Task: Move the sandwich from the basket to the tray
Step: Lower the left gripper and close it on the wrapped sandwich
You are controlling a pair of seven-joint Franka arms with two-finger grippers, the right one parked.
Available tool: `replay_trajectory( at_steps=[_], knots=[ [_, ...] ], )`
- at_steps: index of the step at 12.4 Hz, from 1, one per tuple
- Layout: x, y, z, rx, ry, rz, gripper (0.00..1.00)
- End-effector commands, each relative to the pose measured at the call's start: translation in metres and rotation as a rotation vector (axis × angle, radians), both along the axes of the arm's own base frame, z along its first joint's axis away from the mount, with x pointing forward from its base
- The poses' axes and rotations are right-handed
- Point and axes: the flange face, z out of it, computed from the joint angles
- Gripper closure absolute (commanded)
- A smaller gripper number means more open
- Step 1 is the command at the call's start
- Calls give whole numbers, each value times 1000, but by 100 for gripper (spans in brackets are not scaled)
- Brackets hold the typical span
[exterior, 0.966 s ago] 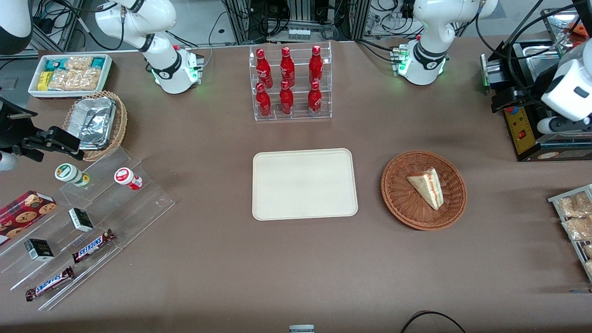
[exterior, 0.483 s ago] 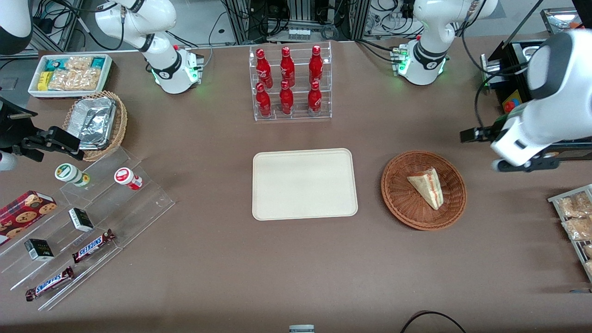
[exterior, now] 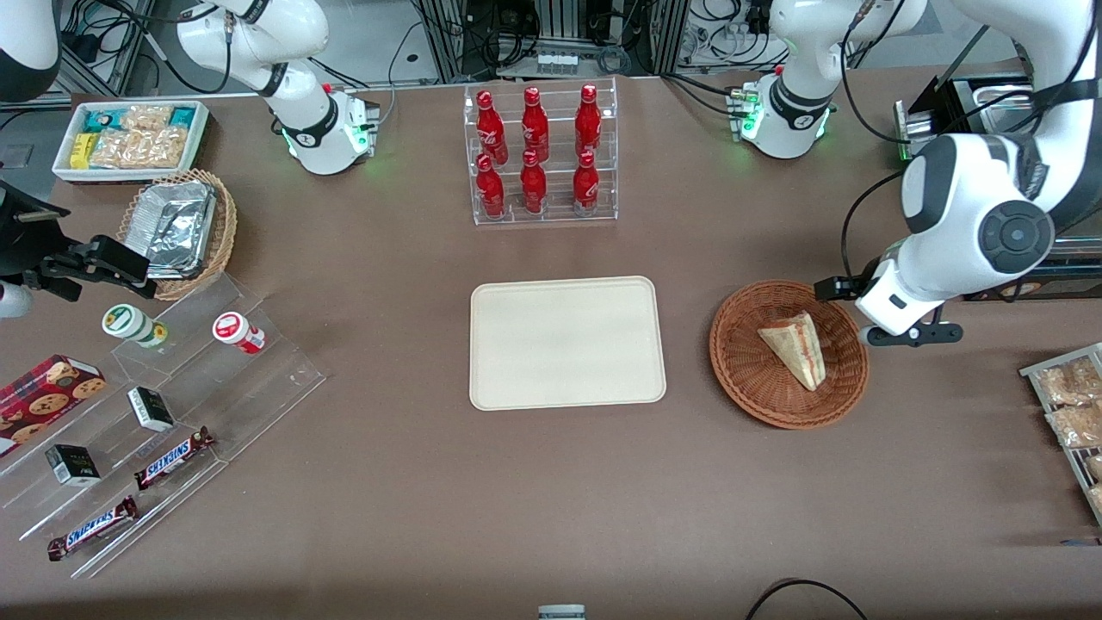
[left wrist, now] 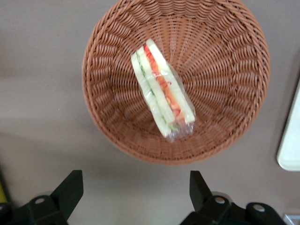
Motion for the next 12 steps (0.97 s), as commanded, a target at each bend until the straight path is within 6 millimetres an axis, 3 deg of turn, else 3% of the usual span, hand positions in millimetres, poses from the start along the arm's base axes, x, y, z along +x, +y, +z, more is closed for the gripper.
replay_trajectory(
  at_steps=[1, 7, 10, 12],
  knots=[
    [-17, -2, -24, 11, -79, 69, 0],
    [-8, -39, -59, 32, -174, 552, 0],
    [-4, -38, -77, 24, -176, 557, 0],
    [-5, -37, -100, 30, -146, 557, 0]
  ],
)
